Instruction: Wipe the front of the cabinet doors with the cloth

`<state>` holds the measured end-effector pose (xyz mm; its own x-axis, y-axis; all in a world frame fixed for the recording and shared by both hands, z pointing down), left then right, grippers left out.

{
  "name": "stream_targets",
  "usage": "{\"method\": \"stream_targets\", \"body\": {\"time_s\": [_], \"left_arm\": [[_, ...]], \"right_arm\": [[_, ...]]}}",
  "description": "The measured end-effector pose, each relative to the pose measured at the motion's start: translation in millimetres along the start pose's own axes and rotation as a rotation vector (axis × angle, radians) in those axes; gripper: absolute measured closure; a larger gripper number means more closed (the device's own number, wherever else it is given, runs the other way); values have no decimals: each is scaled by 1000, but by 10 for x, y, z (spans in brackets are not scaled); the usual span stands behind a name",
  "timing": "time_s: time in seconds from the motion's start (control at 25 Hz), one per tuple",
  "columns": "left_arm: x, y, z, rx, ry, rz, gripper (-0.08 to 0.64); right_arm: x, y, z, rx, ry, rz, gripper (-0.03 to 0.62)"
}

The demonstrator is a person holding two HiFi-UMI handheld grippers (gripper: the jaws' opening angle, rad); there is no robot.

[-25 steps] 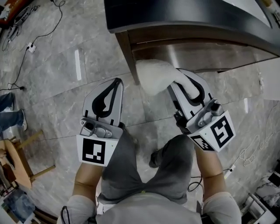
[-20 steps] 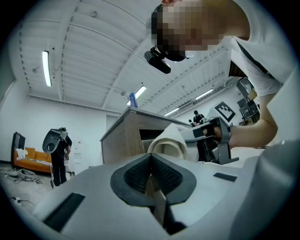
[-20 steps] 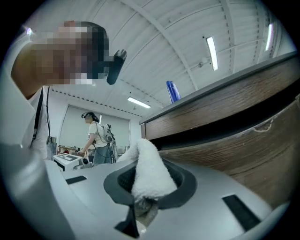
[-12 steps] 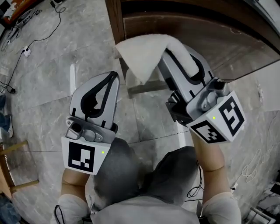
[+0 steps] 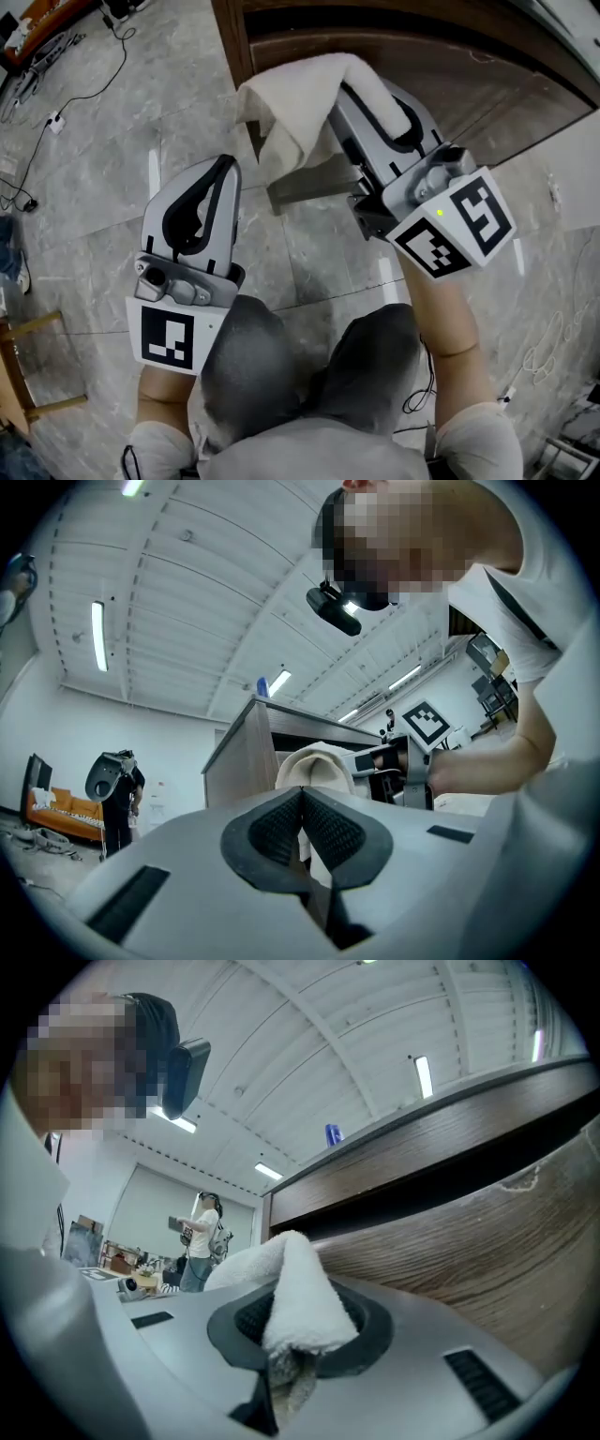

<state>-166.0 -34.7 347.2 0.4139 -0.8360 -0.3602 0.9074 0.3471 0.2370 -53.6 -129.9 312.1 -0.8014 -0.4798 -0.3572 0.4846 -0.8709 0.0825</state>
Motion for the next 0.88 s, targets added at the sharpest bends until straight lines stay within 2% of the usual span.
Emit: {"method": "stream_targets", "body": {"time_s": [0.2, 0.52, 0.88], "left_arm": [[-5, 28, 3, 5, 22, 4, 543], [139, 215, 85, 15, 12, 27, 543], [90, 139, 122, -19, 27, 49, 543]], "right_arm": [[-90, 132, -73, -45, 6, 37, 522], [-321, 491, -151, -54, 41, 82, 522], [-372, 514, -193, -88, 28, 130, 522]]}}
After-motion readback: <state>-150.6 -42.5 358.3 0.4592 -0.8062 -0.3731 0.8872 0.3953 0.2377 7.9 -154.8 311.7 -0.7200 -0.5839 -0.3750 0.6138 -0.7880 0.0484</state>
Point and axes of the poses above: the fingertips, and each gripper's own axes: x forward along the fingers, y to its right, z out of its underside, the point moved 3 cm from there along -x, backward along the fingers, and after that the axes turned 8 degrees about y, right-handed, at the moved point
